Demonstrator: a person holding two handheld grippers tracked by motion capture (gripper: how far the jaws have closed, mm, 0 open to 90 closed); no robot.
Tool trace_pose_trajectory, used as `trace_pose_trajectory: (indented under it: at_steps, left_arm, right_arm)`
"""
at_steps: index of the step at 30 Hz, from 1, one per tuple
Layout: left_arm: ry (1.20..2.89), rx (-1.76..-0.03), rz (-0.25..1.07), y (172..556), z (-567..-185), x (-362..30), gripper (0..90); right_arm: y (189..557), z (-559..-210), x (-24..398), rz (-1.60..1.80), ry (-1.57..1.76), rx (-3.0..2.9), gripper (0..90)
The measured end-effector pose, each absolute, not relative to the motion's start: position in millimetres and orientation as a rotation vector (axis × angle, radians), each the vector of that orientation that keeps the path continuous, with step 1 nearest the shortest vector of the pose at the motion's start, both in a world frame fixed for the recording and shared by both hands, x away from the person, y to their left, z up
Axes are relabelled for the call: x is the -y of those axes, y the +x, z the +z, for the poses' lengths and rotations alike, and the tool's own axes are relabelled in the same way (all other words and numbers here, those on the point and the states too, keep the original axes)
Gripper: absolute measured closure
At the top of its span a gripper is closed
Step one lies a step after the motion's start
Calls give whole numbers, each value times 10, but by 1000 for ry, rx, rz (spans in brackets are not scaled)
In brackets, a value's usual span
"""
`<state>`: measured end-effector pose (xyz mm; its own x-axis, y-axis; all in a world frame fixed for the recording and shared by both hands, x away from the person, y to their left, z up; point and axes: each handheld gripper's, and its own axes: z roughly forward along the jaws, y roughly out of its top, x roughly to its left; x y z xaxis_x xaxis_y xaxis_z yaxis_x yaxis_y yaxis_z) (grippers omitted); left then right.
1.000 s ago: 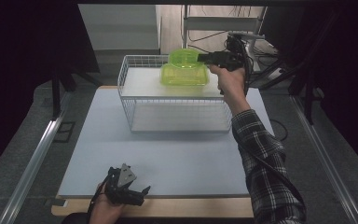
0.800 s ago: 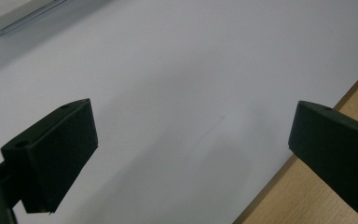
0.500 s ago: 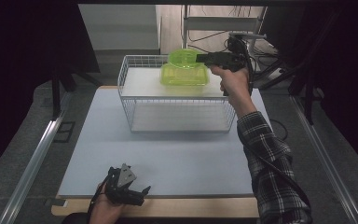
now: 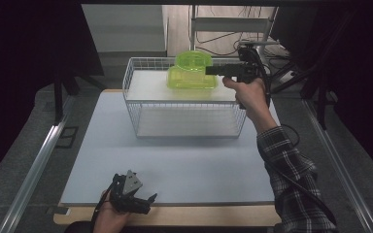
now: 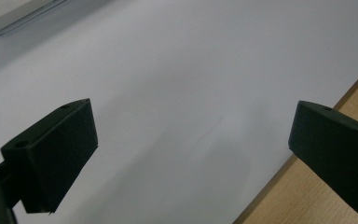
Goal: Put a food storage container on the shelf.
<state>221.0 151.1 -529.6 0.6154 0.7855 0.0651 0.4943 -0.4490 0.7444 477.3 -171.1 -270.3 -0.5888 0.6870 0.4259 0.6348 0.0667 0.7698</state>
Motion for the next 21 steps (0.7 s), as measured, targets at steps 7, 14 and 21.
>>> trace_pose_trajectory:
  at_steps: [7,14,21]
  left_arm:
    - [2135,-1004,530,2212,-5299,-1512,9]
    - [2133,-1007,528,2214,-5303,-1511,9]
    - [2140,-1004,526,2215,-5302,-1513,9]
  right_arm:
    - [4680,-2765,1687,1563,1334,-2309,268]
    - [4590,-2858,1675,1570,1278,-2342,219]
    - [4526,-2947,1700,1579,1263,-2362,203]
